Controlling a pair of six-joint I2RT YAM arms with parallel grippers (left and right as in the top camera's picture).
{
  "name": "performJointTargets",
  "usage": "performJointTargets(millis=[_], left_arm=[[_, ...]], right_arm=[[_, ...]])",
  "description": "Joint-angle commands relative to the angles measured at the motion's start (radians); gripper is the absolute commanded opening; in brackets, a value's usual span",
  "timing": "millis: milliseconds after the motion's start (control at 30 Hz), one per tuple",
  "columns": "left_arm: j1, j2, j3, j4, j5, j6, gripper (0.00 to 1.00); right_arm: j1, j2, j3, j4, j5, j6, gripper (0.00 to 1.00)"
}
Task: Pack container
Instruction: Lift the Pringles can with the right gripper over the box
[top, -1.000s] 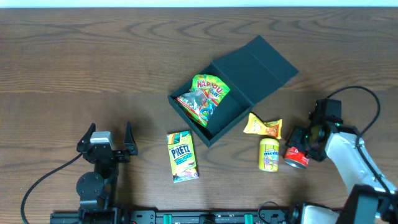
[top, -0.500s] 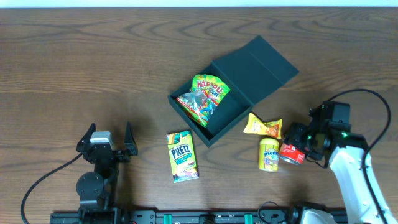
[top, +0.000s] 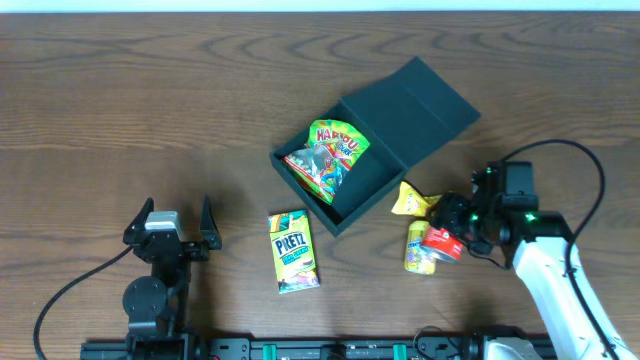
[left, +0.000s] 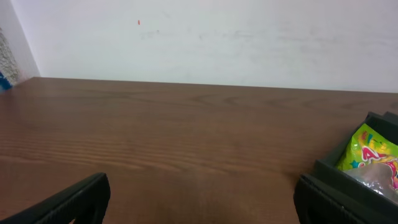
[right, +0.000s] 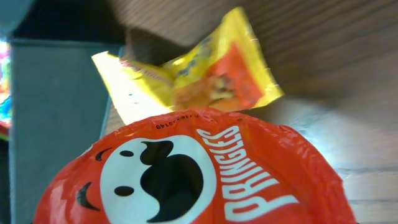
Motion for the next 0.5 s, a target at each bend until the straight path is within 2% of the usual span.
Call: performJointTargets(millis=[0,267,467], left_arm=[[0.005,-0.006,-0.009,-0.056,0.0,-0.004,0.95],[0.005,-0.006,-0.009,-0.056,0.0,-0.004,0.95],[0.005,-0.006,-0.009,-0.056,0.0,-0.004,0.95]], right_arm=[[0.056,-0.009,0.071,0.005,-0.014,0.068,0.61],[0.138,0.005,0.158,0.019,-0.014,0.134,0.61],[0.225,0.101,0.229,0.03,-0.013,0.194,0.62]])
